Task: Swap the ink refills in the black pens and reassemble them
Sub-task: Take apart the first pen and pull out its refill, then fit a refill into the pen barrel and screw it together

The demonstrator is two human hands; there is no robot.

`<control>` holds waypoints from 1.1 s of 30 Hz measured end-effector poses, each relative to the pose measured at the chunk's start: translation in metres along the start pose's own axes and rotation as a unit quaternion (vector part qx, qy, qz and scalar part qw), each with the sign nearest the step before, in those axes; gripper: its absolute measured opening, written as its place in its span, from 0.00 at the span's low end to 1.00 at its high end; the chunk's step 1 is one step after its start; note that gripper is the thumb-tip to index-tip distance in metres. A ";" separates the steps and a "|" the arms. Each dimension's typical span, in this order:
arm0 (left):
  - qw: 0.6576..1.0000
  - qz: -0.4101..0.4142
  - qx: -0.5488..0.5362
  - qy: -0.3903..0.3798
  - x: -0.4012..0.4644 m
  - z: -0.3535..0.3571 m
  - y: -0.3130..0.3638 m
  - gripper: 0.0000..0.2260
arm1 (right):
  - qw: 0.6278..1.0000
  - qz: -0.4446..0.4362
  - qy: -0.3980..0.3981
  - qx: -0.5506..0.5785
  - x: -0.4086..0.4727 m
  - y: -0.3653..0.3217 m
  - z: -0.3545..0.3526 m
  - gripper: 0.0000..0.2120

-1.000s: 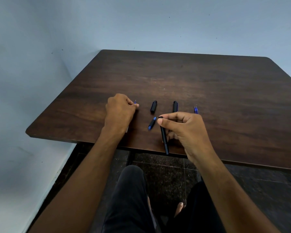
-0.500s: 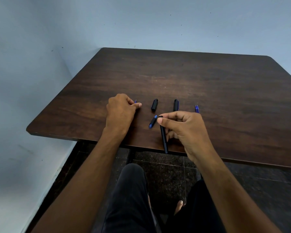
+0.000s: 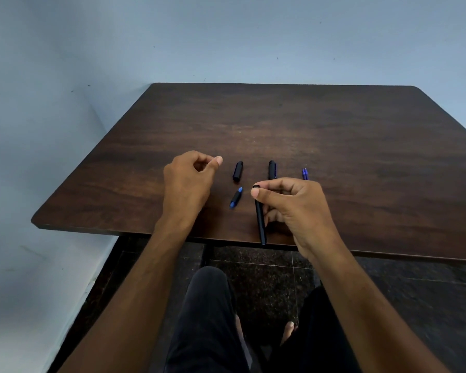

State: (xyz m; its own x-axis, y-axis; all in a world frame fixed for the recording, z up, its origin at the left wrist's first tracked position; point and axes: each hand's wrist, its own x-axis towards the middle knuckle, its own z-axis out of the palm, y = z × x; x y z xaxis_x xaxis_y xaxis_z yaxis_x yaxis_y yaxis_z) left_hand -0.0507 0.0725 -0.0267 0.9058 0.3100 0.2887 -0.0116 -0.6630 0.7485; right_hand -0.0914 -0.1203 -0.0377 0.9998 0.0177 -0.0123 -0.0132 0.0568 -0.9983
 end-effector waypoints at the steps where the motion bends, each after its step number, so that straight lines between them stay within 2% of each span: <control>1: 1.000 0.010 -0.023 -0.017 -0.007 0.002 0.006 0.07 | 1.000 0.000 0.008 0.008 0.001 0.000 -0.002 0.03; 5: 0.986 0.050 -0.110 -0.114 -0.038 0.015 0.025 0.06 | 0.998 -0.007 0.046 0.042 0.003 -0.001 -0.010 0.05; 9: 0.972 0.082 -0.157 -0.156 -0.053 0.025 0.038 0.06 | 0.994 -0.011 0.081 0.072 0.002 -0.003 -0.020 0.08; 13: 0.956 0.067 -0.199 -0.206 -0.059 0.034 0.047 0.10 | 0.989 -0.001 0.110 0.102 0.001 -0.005 -0.030 0.08; 15: 0.961 0.076 -0.178 -0.200 -0.059 0.039 0.050 0.13 | 0.988 0.000 0.111 0.107 0.001 -0.005 -0.033 0.09; 19: 0.974 0.114 -0.130 -0.144 -0.061 0.046 0.052 0.11 | 0.990 -0.002 0.092 0.106 0.002 -0.007 -0.044 0.09; 21: 0.981 0.141 -0.097 -0.095 -0.061 0.049 0.051 0.11 | 0.992 -0.004 0.109 0.066 0.007 -0.010 -0.055 0.05; 23: 0.981 0.174 -0.071 -0.052 -0.061 0.052 0.049 0.10 | 0.986 -0.016 0.155 -0.059 0.015 -0.011 -0.068 0.05; 25: 0.978 0.199 -0.060 -0.034 -0.062 0.053 0.047 0.10 | 0.955 -0.020 0.187 -0.229 0.022 -0.011 -0.078 0.10; 27: 0.975 0.213 -0.062 -0.024 -0.062 0.054 0.045 0.10 | 0.925 -0.013 0.189 -0.329 0.028 -0.010 -0.080 0.12; 33: 0.975 0.209 -0.068 -0.027 -0.061 0.053 0.039 0.10 | 0.887 0.028 0.180 -0.424 0.046 -0.010 -0.068 0.12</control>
State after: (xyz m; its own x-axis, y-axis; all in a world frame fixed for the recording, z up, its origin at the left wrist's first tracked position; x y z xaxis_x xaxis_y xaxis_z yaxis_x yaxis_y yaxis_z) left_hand -0.0839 -0.0082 -0.0468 0.8311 -0.0067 0.5561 -0.4368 -0.6268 0.6452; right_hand -0.0443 -0.1877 -0.0318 0.9403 -0.3327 0.0713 -0.1988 -0.7074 -0.6783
